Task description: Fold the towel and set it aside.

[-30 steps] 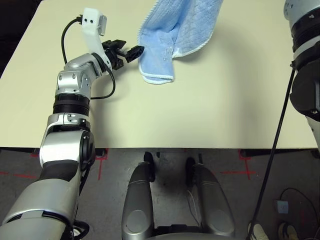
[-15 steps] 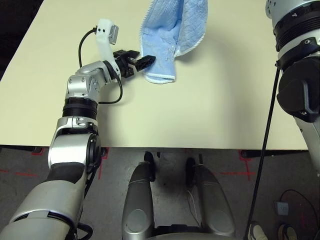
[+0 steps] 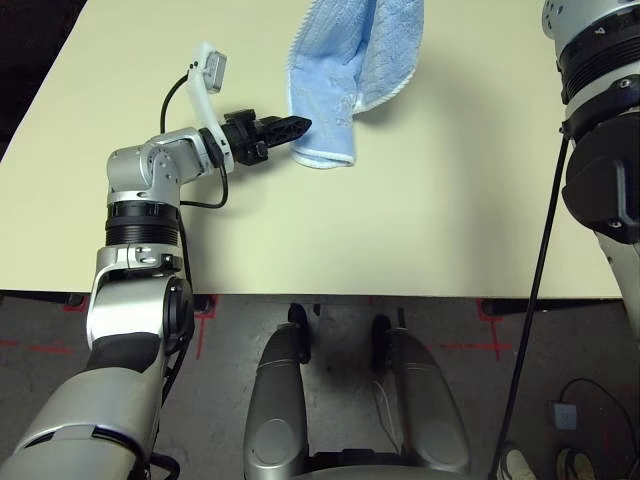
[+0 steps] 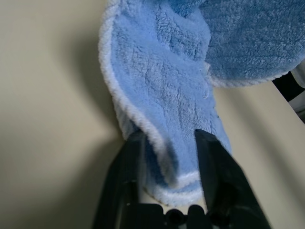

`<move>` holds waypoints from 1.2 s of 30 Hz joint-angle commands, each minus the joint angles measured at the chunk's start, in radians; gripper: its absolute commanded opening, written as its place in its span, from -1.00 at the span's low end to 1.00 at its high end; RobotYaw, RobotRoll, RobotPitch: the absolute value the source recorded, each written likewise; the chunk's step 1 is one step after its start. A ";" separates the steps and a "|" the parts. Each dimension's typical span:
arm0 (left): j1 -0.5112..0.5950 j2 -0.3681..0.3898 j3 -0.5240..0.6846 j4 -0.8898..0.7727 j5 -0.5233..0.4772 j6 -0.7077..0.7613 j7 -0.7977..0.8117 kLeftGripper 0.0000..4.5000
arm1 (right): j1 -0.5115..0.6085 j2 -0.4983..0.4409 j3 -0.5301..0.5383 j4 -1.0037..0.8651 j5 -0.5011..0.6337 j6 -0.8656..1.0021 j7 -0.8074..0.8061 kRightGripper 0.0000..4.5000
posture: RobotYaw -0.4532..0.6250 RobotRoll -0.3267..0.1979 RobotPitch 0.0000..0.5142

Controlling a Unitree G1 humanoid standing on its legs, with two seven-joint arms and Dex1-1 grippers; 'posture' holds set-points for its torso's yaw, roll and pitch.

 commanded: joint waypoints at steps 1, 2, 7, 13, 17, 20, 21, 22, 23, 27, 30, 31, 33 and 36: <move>-0.003 -0.001 -0.015 0.009 -0.003 0.019 0.004 -0.63 | -0.018 -0.026 -0.011 -0.025 0.006 -0.009 0.003 -1.00 | -0.03 0.25 0.22; -0.003 -0.001 -0.016 0.011 0.000 0.014 0.007 -0.81 | -0.017 -0.027 -0.011 -0.025 0.006 -0.009 0.003 -1.00 | -0.03 0.25 0.22; -0.029 0.030 -0.005 0.042 0.031 -0.056 0.037 -0.99 | 0.001 -0.038 -0.007 -0.024 -0.002 -0.005 -0.008 -1.00 | -0.04 0.25 0.24; -0.079 0.132 0.014 0.085 0.062 -0.145 0.060 -0.99 | 0.066 -0.092 0.002 -0.023 -0.022 0.000 -0.042 -1.00 | -0.01 0.25 0.25; -0.100 0.231 0.024 0.071 0.080 -0.170 0.068 -0.99 | 0.188 -0.181 0.008 -0.023 -0.044 0.024 -0.062 -1.00 | 0.02 0.25 0.24; -0.085 0.273 0.001 0.035 0.072 -0.128 0.027 -0.99 | 0.252 -0.205 0.007 -0.031 -0.045 0.038 -0.067 -1.00 | 0.02 0.25 0.25; -0.082 0.284 -0.008 0.028 0.068 -0.114 0.009 -0.99 | 0.268 -0.209 0.007 -0.035 -0.045 0.042 -0.069 -1.00 | 0.03 0.25 0.26; -0.078 0.301 -0.027 0.022 0.072 -0.100 -0.021 -0.99 | 0.288 -0.216 0.006 -0.037 -0.044 0.047 -0.070 -1.00 | 0.03 0.25 0.26; -0.076 0.313 -0.040 0.019 0.076 -0.092 -0.041 -0.99 | 0.300 -0.219 0.006 -0.040 -0.043 0.050 -0.072 -1.00 | 0.02 0.25 0.27; -0.074 0.378 -0.124 0.016 0.093 -0.062 -0.188 -0.99 | 0.338 -0.257 0.002 -0.036 -0.044 0.080 -0.063 -1.00 | 0.02 0.25 0.34; -0.122 0.416 -0.187 0.103 0.178 -0.178 -0.224 -0.99 | 0.362 -0.299 -0.020 -0.029 -0.006 0.192 0.032 -1.00 | 0.01 0.25 0.40; -0.150 0.420 -0.200 0.145 0.207 -0.226 -0.220 -0.99 | 0.370 -0.309 -0.027 -0.030 0.009 0.239 0.074 -1.00 | 0.01 0.25 0.41; -0.197 0.425 -0.221 0.221 0.256 -0.305 -0.217 -0.99 | 0.384 -0.325 -0.035 -0.032 0.032 0.336 0.149 -1.00 | 0.00 0.25 0.46; -0.255 0.418 -0.234 0.328 0.311 -0.387 -0.201 -0.99 | 0.390 -0.342 -0.038 -0.031 0.044 0.465 0.202 -1.00 | -0.01 0.25 0.51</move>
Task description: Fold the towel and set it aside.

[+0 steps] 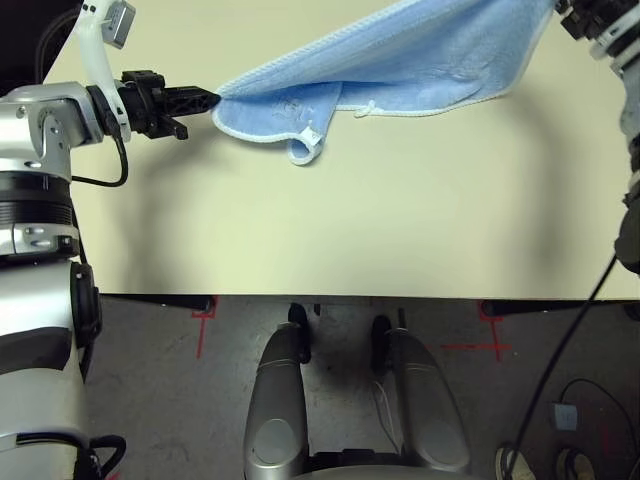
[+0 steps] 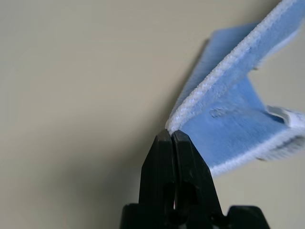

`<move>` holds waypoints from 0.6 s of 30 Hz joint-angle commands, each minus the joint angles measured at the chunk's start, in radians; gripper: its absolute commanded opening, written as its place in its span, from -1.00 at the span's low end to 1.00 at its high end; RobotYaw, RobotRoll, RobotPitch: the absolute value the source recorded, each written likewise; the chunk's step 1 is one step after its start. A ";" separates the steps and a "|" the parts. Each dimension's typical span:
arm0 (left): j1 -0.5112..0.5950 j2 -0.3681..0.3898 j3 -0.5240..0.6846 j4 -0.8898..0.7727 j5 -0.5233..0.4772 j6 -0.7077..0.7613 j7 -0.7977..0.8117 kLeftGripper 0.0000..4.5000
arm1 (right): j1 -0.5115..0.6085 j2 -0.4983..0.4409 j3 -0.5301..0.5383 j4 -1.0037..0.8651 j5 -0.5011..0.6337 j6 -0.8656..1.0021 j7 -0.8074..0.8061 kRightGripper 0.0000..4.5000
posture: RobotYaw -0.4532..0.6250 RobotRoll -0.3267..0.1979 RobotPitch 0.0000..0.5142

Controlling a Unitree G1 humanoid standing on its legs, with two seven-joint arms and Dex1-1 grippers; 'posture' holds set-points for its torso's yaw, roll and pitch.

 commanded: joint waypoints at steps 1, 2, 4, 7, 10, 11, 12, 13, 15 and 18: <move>-0.044 0.015 -0.022 0.113 0.079 -0.095 0.012 -0.99 | 0.010 -0.045 -0.008 -0.012 0.021 0.150 0.066 -1.00 | -0.01 0.25 0.53; -0.053 0.010 -0.024 0.138 0.092 -0.110 0.014 -0.99 | 0.008 -0.051 0.011 -0.008 0.007 0.204 0.091 -1.00 | 0.00 0.25 0.59; -0.070 0.003 -0.026 0.178 0.108 -0.115 0.002 -0.99 | 0.007 -0.060 0.060 -0.006 -0.028 0.290 0.166 -1.00 | 0.01 0.25 0.63; -0.093 0.000 -0.026 0.227 0.123 -0.109 -0.031 -0.99 | 0.006 -0.062 0.090 -0.005 -0.054 0.325 0.189 -1.00 | 0.00 0.25 0.67; -0.118 -0.007 -0.009 0.285 0.139 -0.152 0.015 -0.99 | 0.004 -0.052 0.106 0.000 -0.085 0.284 0.122 -1.00 | 0.00 0.25 0.68; -0.128 -0.010 0.000 0.305 0.143 -0.169 0.048 -0.99 | 0.003 -0.049 0.112 0.000 -0.093 0.278 0.115 -1.00 | 0.00 0.25 0.69; -0.136 -0.014 0.005 0.321 0.147 -0.183 0.073 -0.99 | 0.001 -0.047 0.117 0.001 -0.098 0.277 0.114 -1.00 | 0.00 0.25 0.69; -0.144 -0.015 0.011 0.336 0.147 -0.186 0.087 -0.99 | -0.001 -0.045 0.120 0.002 -0.098 0.284 0.123 -1.00 | 0.01 0.25 0.71; -0.150 -0.012 0.015 0.355 0.148 -0.186 0.088 -0.99 | -0.003 -0.041 0.125 0.001 -0.097 0.299 0.148 -1.00 | 0.02 0.25 0.72; -0.150 0.002 -0.008 0.346 0.150 -0.104 -0.039 -0.99 | -0.005 -0.058 0.138 -0.004 -0.093 0.367 0.276 -1.00 | 0.04 0.25 0.70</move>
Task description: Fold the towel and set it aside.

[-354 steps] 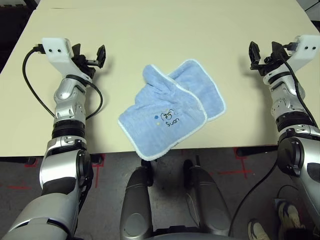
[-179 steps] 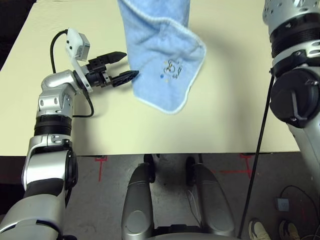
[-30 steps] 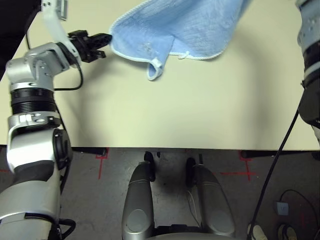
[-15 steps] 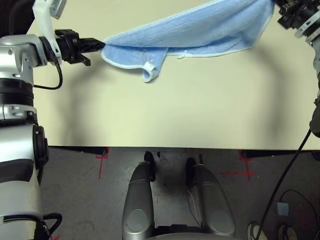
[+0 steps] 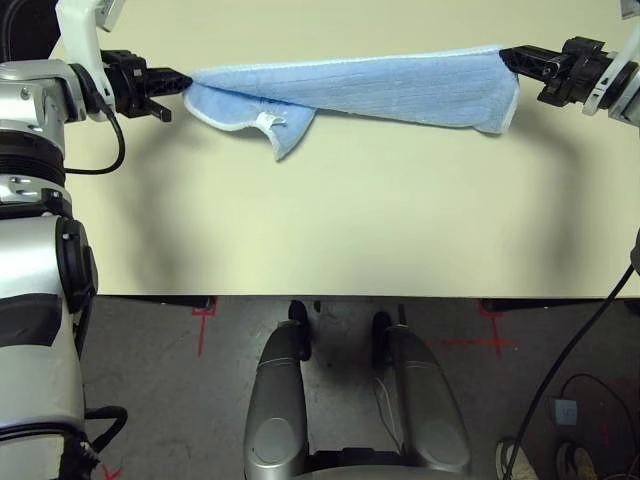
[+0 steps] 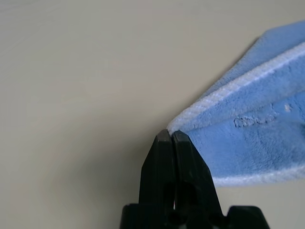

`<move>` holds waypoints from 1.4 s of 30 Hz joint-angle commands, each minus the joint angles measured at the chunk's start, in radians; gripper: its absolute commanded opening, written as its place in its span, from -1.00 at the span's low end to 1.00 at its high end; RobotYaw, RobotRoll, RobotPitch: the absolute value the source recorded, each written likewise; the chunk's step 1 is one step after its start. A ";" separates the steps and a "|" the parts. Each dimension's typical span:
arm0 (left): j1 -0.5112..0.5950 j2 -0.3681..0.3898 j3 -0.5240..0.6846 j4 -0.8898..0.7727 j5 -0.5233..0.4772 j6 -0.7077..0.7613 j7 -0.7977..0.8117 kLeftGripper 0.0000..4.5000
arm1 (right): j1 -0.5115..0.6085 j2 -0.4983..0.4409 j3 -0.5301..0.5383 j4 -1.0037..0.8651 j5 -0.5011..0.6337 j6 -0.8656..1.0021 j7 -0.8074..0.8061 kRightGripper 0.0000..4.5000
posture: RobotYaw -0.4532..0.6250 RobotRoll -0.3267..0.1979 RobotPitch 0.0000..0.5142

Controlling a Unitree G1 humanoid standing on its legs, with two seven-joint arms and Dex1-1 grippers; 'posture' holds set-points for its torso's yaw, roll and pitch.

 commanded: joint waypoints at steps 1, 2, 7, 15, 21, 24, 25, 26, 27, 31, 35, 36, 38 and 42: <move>-0.002 0.037 -0.022 0.006 0.024 0.093 -0.142 -0.99 | -0.007 -0.045 0.018 -0.007 -0.003 0.078 0.140 -1.00 | 0.04 0.25 0.69; 0.002 0.045 -0.031 -0.001 0.026 0.109 -0.190 -0.99 | -0.009 -0.053 0.018 -0.009 0.000 0.098 0.168 -1.00 | 0.03 0.25 0.69; -0.011 0.029 -0.001 0.045 0.047 0.024 -0.068 -0.99 | 0.003 -0.038 0.021 -0.015 -0.019 0.008 0.089 -1.00 | -0.01 0.25 0.69; -0.194 -0.064 0.167 0.135 0.025 -0.569 0.593 -0.99 | -0.152 0.045 -0.120 0.018 0.028 -0.517 -0.483 -1.00 | -0.02 0.25 0.65; -0.304 -0.092 0.286 0.135 -0.055 -0.760 0.565 -0.99 | -0.215 0.014 -0.231 0.036 0.104 -0.636 -0.509 -1.00 | -0.03 0.25 0.66; -0.229 -0.087 0.230 0.154 -0.007 -0.637 0.444 -0.99 | -0.154 0.033 -0.212 0.040 0.096 -0.590 -0.426 -1.00 | -0.03 0.25 0.66; -0.175 -0.080 0.184 0.166 0.028 -0.527 0.345 -0.99 | -0.114 0.042 -0.175 0.040 0.069 -0.564 -0.369 -1.00 | -0.03 0.25 0.66; -0.123 -0.068 0.135 0.166 0.068 -0.462 0.270 -0.99 | -0.078 0.049 -0.134 0.038 0.035 -0.539 -0.322 -1.00 | -0.03 0.25 0.67; -0.064 -0.055 0.081 0.162 0.106 -0.384 0.176 -0.99 | -0.039 0.058 -0.101 0.034 0.010 -0.520 -0.271 -1.00 | -0.03 0.25 0.67; 0.126 -0.026 -0.030 0.069 0.152 -0.211 -0.077 -0.99 | 0.105 0.078 0.020 0.009 -0.080 -0.498 -0.137 -1.00 | -0.04 0.25 0.69; 0.243 0.007 -0.098 -0.100 0.154 -0.077 -0.259 -0.99 | 0.227 0.076 0.063 -0.042 -0.079 -0.471 0.004 -1.00 | -0.03 0.25 0.72; 0.253 0.015 -0.100 -0.129 0.154 -0.071 -0.268 -0.99 | 0.231 0.073 0.063 -0.053 -0.074 -0.462 0.020 -1.00 | -0.03 0.25 0.72; 0.253 0.031 -0.105 -0.161 0.158 -0.069 -0.284 -0.99 | 0.227 0.061 0.067 -0.065 -0.074 -0.447 0.043 -1.00 | -0.04 0.25 0.71; 0.220 0.054 -0.121 -0.182 0.160 -0.055 -0.354 -0.99 | 0.200 0.033 0.074 -0.060 -0.085 -0.432 0.065 -1.00 | -0.04 0.25 0.68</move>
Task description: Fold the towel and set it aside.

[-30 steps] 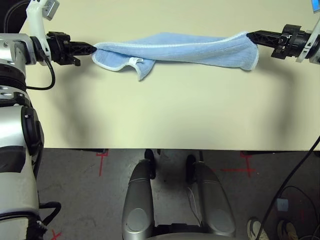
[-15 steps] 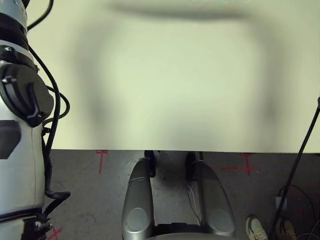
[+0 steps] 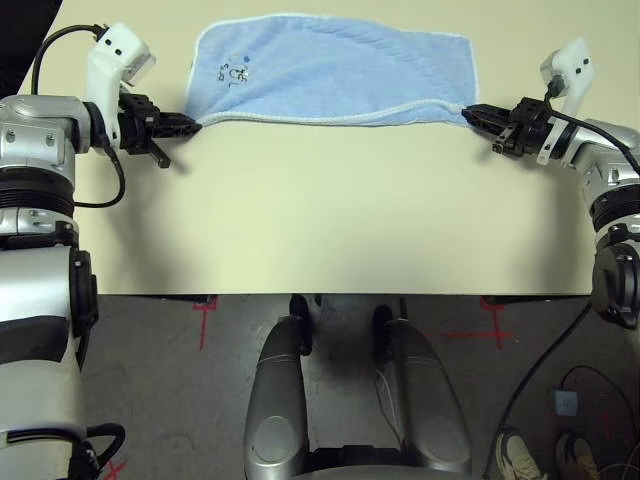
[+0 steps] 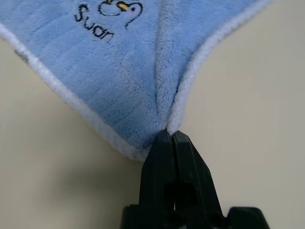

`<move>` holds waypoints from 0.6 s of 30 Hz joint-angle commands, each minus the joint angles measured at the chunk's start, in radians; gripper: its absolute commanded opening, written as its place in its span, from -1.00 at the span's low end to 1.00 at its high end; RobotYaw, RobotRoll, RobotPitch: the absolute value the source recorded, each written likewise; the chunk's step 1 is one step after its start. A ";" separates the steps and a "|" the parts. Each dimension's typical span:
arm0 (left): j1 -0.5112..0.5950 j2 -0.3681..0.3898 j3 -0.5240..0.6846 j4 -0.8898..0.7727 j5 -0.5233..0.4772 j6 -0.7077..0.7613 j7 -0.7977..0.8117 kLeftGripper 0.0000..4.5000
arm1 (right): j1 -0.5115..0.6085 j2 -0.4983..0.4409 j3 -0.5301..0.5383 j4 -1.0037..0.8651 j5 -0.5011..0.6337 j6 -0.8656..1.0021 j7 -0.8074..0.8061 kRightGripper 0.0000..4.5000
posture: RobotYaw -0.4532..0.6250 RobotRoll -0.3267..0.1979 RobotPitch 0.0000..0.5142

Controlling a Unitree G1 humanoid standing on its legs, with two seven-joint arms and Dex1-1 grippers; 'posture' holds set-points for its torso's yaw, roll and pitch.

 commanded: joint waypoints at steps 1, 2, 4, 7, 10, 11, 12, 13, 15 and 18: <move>0.002 0.025 -0.055 0.007 0.037 0.030 -0.096 -0.99 | -0.019 -0.047 0.014 0.008 -0.015 0.015 0.034 -1.00 | -0.04 0.25 0.68; -0.011 0.032 -0.059 0.014 0.040 0.020 -0.108 -0.99 | -0.024 -0.058 0.022 0.012 -0.023 0.011 0.050 -1.00 | -0.04 0.25 0.68; -0.033 0.043 -0.066 0.030 0.047 0.003 -0.131 -0.99 | -0.028 -0.079 0.038 0.019 -0.038 0.005 0.084 -1.00 | -0.04 0.25 0.68; -0.074 0.074 -0.084 0.065 0.067 -0.034 -0.196 -0.99 | -0.045 -0.114 0.048 0.031 -0.043 0.043 0.174 -1.00 | -0.04 0.25 0.68; -0.115 0.106 -0.106 0.111 0.093 -0.088 -0.255 -0.99 | -0.057 -0.149 0.064 0.044 -0.055 0.062 0.244 -1.00 | -0.04 0.25 0.68; -0.128 0.120 -0.119 0.124 0.107 -0.109 -0.285 -0.99 | -0.058 -0.159 0.073 0.044 -0.063 0.060 0.269 -1.00 | -0.04 0.25 0.68; -0.139 0.131 -0.134 0.135 0.112 -0.121 -0.307 -0.99 | -0.059 -0.166 0.080 0.044 -0.069 0.062 0.293 -1.00 | -0.04 0.25 0.68; -0.150 0.142 -0.163 0.138 0.103 -0.124 -0.320 -0.99 | -0.058 -0.171 0.087 0.042 -0.074 0.063 0.320 -1.00 | -0.04 0.25 0.66; -0.165 0.155 -0.217 0.141 0.078 -0.128 -0.328 -0.99 | -0.057 -0.176 0.094 0.039 -0.077 0.064 0.350 -1.00 | -0.04 0.25 0.65; -0.166 0.194 -0.331 0.098 -0.006 -0.112 -0.328 -0.99 | -0.046 -0.176 0.111 0.033 -0.092 0.029 0.372 -1.00 | -0.05 0.25 0.63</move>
